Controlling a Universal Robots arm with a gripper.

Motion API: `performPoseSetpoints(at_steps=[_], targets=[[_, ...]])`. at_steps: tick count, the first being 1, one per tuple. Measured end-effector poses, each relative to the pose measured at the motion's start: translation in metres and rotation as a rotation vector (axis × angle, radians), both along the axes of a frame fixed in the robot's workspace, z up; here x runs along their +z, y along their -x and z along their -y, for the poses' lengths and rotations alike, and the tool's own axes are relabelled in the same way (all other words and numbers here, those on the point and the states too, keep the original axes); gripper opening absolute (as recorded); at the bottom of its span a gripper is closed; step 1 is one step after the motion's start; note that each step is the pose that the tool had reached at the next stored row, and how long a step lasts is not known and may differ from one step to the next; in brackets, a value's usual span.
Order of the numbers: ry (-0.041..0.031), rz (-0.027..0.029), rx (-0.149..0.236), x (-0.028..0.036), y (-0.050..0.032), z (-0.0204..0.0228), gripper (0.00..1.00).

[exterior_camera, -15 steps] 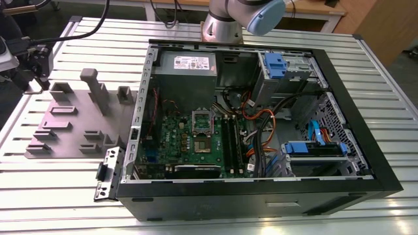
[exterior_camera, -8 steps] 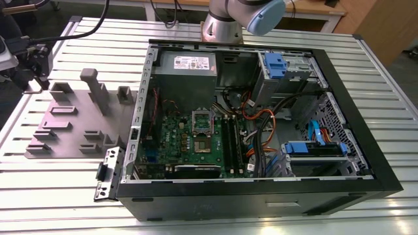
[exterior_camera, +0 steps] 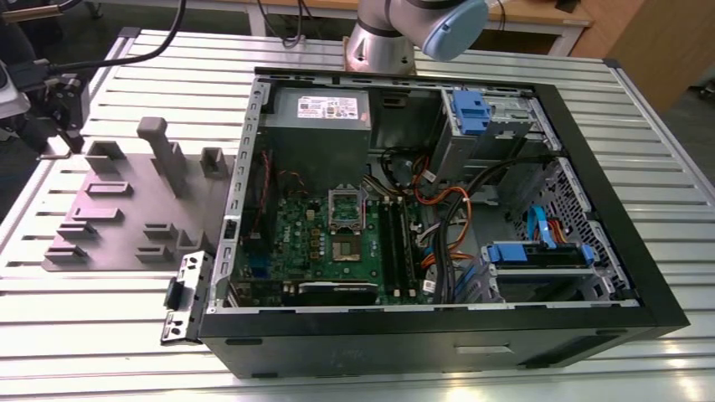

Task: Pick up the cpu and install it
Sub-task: 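Pick up the cpu and move it towards the insertion slot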

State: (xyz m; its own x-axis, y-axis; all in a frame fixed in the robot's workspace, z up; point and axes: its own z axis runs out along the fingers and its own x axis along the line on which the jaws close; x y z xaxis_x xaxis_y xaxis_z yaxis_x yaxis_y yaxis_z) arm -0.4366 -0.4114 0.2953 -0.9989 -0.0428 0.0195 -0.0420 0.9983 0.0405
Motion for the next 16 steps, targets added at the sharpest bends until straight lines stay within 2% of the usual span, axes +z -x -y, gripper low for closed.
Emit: performPoseSetpoints(at_steps=[16], targets=[[-0.0001,-0.0003,0.000,0.0034,0.0000,0.0000,0.45]])
